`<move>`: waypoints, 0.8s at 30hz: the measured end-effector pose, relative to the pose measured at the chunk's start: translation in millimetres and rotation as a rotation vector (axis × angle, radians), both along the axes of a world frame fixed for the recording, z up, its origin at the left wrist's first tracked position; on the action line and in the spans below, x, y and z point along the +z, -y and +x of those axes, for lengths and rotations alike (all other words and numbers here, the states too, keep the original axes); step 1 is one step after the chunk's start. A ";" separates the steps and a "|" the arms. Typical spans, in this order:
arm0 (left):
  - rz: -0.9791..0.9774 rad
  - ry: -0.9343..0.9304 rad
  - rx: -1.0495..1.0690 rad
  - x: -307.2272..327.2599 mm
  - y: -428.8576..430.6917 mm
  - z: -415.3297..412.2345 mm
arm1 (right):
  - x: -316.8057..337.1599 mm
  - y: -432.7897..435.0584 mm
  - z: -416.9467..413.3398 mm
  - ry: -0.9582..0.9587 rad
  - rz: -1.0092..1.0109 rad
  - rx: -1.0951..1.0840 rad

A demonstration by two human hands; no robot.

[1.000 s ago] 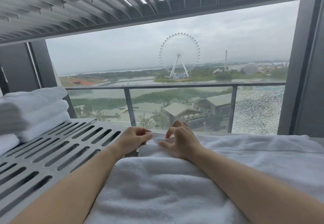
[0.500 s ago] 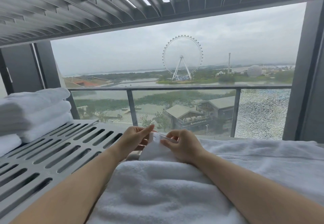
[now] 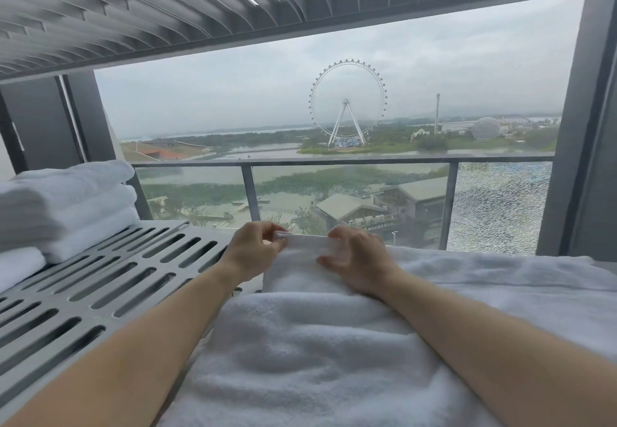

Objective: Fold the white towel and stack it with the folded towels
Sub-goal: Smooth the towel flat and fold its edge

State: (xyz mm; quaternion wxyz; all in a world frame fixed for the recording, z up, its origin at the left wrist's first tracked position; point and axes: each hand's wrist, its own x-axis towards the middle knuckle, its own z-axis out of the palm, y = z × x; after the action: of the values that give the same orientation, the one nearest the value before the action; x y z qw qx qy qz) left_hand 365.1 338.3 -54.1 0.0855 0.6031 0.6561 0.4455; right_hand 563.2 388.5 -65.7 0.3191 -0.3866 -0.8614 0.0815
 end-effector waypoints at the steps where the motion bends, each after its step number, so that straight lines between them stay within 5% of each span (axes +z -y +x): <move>1: -0.002 -0.063 0.043 0.1 -1.8 -1.8 | 3.0 -0.8 5.7 0.049 0.023 -0.009; 8: -0.023 -0.225 0.226 9.5 -12.9 -17.6 | 30.1 46.6 14.7 0.041 0.037 0.255; 13: -0.040 -0.310 0.384 30.0 -1.3 -42.6 | 11.2 74.2 -9.5 0.394 -0.250 0.248; 16: -0.109 -0.372 0.411 26.6 13.7 -56.9 | -6.5 75.6 -13.7 0.522 -0.183 0.261; 24: -0.119 -0.342 0.408 14.3 37.4 -87.1 | 6.3 92.0 -24.9 0.269 -0.012 0.403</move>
State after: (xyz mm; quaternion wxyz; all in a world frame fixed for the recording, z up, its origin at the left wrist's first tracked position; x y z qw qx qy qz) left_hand 278.0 300.9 -39.8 -0.0830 0.5187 0.7941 0.3057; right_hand 538.3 296.5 -59.5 0.1766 -0.2160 -0.9554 0.0966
